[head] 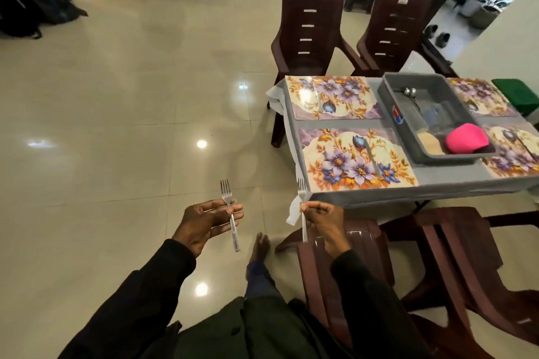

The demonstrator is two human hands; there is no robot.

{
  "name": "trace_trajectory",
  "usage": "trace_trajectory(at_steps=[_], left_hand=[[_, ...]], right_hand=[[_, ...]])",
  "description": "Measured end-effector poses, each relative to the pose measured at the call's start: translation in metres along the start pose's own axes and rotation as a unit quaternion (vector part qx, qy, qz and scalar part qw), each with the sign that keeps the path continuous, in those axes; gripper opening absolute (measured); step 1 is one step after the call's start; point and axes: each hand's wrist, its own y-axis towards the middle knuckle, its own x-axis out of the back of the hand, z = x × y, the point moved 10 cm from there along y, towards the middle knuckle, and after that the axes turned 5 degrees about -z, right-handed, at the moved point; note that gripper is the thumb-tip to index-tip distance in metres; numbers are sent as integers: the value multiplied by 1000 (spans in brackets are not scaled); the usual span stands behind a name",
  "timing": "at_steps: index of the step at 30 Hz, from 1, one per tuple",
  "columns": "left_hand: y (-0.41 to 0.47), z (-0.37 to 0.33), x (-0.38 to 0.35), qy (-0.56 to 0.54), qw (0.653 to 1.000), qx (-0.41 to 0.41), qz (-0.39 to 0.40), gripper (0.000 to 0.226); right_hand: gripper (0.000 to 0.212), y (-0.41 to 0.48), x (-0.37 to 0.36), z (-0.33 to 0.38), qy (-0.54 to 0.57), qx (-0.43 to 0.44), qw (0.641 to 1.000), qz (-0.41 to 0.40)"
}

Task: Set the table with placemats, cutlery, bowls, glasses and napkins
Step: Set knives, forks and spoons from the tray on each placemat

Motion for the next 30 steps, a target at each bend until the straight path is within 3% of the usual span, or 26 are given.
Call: trace_trajectory(at_steps=[10,14,21,30], left_hand=[[117,-79,-68,13,999,19,-25,28],[149,-93,-89,13,999,32,-20,31],[184,-115,-97,-2,999,39,-32,31],[226,-130,-104,6,998,67,-18,28]], right_hand=[[11,190,12,32,-78,-4,995,-66],[8,240,12,40,-171,21,981,-95],[6,289,-13,21,-293,59,952,-70],[9,297,-21,10,-302,35,949,-79]])
